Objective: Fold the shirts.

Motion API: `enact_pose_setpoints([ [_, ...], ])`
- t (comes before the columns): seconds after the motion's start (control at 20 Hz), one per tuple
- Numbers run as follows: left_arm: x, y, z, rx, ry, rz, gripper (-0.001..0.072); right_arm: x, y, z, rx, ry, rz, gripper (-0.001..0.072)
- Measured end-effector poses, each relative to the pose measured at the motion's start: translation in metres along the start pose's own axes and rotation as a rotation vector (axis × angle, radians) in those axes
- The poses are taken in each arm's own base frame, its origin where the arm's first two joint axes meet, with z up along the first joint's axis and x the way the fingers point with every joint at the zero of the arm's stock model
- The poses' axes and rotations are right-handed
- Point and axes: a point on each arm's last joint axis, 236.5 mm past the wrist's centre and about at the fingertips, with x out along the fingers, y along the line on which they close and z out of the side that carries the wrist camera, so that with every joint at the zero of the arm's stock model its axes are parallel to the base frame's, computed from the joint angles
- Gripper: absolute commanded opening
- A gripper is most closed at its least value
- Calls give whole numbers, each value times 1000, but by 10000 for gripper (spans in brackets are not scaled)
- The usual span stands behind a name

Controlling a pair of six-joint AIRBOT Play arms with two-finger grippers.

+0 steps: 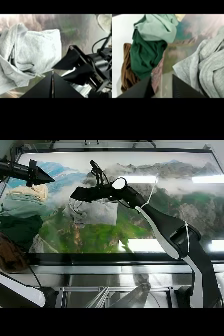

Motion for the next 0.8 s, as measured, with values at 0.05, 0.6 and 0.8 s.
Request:
enact_pose_setpoints([
  [0.05, -3, 1, 1, -1, -7, 3, 19, -5, 1, -1, -2, 24, 14, 255],
  [0.6, -8, -2, -3, 20, -2, 6, 120, -199, -136, -54, 273, 302, -557, 595],
  [0.8, 5, -14, -5, 44, 24, -4, 333, -192, -165, -84, 384, 304, -589, 595],
])
